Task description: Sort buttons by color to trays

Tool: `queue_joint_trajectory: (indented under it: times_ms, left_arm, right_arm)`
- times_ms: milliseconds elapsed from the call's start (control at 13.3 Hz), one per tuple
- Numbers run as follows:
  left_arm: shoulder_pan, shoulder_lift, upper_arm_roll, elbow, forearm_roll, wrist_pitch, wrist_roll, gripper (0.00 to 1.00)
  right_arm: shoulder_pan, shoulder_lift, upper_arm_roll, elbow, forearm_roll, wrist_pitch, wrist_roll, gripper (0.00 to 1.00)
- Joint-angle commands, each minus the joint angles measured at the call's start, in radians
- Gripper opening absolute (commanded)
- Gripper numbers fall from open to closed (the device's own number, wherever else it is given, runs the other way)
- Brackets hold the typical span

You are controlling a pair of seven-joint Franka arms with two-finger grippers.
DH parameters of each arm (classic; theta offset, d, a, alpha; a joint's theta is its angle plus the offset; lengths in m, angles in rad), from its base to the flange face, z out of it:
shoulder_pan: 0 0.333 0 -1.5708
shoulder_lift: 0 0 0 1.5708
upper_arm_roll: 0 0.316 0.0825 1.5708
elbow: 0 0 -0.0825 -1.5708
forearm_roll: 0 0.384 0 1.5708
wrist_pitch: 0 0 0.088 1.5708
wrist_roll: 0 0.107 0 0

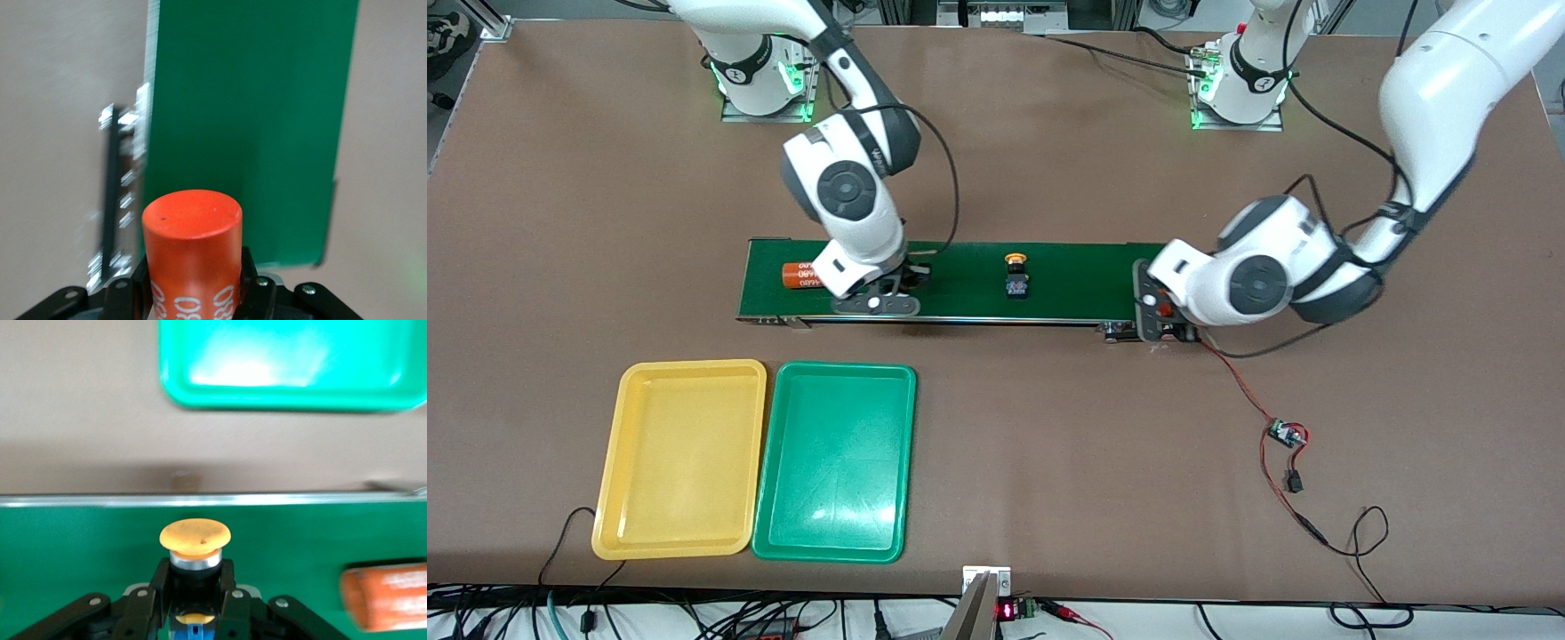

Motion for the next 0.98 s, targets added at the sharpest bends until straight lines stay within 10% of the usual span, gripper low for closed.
queue_joint_trajectory:
  times_ms: [0, 226, 301, 376, 902]
  left_arm:
    - [-0.053, -0.011, -0.006, -0.004, -0.014, 0.0, -0.035, 0.17]
    - [-0.128, -0.01, 0.003, -0.004, -0.005, 0.037, -0.099, 0.2]
    - [-0.139, -0.01, 0.005, -0.001, -0.001, 0.037, -0.113, 0.42]
    - [-0.139, -0.01, 0.003, 0.002, 0.013, 0.034, -0.113, 0.99]
    - [-0.05, -0.05, -0.035, 0.071, 0.015, -0.098, -0.157, 1.0]
  right_arm:
    - [-0.165, -0.034, 0.01, 0.061, -0.008, -0.079, -0.175, 0.0]
    - [-0.323, -0.036, 0.01, 0.063, -0.007, -0.081, -0.381, 0.0]
    - [-0.366, -0.028, 0.008, 0.064, -0.01, -0.075, -0.442, 0.0]
    - [-0.41, -0.024, 0.008, 0.064, -0.011, -0.07, -0.516, 0.0]
    - [-0.553, 0.16, 0.008, 0.216, -0.103, 0.014, -0.673, 0.0]
